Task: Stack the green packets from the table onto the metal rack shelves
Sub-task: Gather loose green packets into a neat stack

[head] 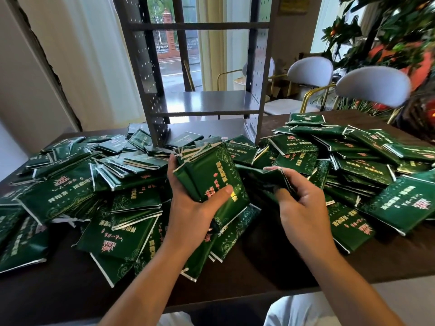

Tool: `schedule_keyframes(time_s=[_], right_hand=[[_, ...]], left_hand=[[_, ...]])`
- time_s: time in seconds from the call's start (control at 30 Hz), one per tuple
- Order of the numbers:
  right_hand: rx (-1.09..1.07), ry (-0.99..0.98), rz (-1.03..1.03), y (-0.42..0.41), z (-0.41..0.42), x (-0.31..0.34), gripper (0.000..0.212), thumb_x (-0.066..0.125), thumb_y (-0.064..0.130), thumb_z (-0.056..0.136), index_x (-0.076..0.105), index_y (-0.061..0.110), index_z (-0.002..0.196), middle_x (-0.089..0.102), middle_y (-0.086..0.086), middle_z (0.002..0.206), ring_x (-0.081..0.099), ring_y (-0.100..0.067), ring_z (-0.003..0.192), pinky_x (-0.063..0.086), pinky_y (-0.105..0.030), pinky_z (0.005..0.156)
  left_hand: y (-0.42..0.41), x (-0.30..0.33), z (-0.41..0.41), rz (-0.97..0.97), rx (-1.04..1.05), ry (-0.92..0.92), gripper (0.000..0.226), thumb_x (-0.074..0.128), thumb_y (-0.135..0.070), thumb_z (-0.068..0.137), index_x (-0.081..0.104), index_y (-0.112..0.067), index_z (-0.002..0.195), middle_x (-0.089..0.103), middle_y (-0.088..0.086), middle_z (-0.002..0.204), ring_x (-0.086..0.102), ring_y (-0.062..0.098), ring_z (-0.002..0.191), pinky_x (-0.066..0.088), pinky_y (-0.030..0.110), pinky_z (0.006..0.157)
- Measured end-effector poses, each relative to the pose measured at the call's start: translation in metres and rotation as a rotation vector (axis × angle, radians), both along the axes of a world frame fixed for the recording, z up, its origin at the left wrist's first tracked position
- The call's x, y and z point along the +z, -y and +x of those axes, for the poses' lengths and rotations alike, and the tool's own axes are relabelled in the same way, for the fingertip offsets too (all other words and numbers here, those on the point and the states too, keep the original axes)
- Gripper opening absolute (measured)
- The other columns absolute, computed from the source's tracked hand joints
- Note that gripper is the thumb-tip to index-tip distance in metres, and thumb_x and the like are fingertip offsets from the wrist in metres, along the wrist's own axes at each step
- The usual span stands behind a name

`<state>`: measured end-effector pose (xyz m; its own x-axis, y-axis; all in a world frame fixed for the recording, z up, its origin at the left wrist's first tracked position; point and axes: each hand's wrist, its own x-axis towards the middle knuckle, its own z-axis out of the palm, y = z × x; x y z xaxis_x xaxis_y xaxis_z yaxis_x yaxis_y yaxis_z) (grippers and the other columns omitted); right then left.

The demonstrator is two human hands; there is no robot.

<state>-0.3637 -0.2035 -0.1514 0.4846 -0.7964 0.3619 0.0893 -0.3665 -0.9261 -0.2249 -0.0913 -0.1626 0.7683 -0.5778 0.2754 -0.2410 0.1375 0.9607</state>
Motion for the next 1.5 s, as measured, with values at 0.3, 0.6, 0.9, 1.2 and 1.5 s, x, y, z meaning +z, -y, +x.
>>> schedule_keyframes(time_s=[0.3,0.6,0.9,1.2,1.5], right_hand=[[0.489,0.156,0.099,-0.010,0.013,-0.004,0.038,0.063,0.000,0.090,0.079,0.032,0.105,0.050,0.011,0.148,0.048,-0.005,0.136,0.050,-0.026,0.102],[0.580,0.054,0.114,-0.003,0.005,-0.005,0.058,0.044,0.003,0.072,0.076,0.020,0.118,0.053,0.018,0.147,0.048,-0.006,0.137,0.050,-0.026,0.101],[0.535,-0.055,0.162,0.011,-0.002,-0.004,0.106,0.053,-0.023,0.085,0.012,0.047,0.154,0.041,0.031,0.140,0.054,0.023,0.110,0.050,-0.011,0.082],[0.488,0.132,0.273,0.021,-0.024,-0.010,0.091,0.048,-0.011,0.058,0.054,0.035,0.136,0.067,0.004,0.126,0.062,-0.022,0.120,0.054,-0.034,0.082],[0.381,0.150,0.181,0.023,-0.045,-0.013,0.076,0.051,-0.010,0.058,0.051,0.025,0.126,0.066,0.006,0.100,0.065,-0.011,0.090,0.053,-0.023,0.066]], left_hand=[[-0.001,0.003,0.001,-0.115,-0.006,0.042,0.125,0.086,-0.042,0.071,-0.006,-0.050,0.154,0.064,-0.034,0.121,0.060,-0.002,0.120,0.046,0.040,0.107],[-0.002,0.002,-0.002,-0.140,-0.039,0.002,0.117,0.073,-0.052,0.070,-0.003,-0.039,0.158,0.060,-0.047,0.108,0.058,-0.018,0.108,0.048,0.006,0.086],[-0.003,-0.007,-0.007,-0.018,-0.143,0.269,0.132,0.089,-0.016,0.073,-0.010,-0.038,0.158,0.063,-0.022,0.132,0.057,0.006,0.128,0.040,0.051,0.113],[0.012,0.000,-0.022,0.104,-0.351,0.433,0.145,0.092,-0.023,0.070,-0.027,-0.052,0.148,0.040,-0.001,0.157,0.035,0.011,0.147,0.029,0.053,0.120],[0.017,-0.004,-0.034,0.118,-0.387,0.442,0.148,0.091,-0.046,0.065,-0.033,-0.051,0.145,0.044,0.004,0.153,0.038,0.026,0.145,0.023,0.062,0.118]])
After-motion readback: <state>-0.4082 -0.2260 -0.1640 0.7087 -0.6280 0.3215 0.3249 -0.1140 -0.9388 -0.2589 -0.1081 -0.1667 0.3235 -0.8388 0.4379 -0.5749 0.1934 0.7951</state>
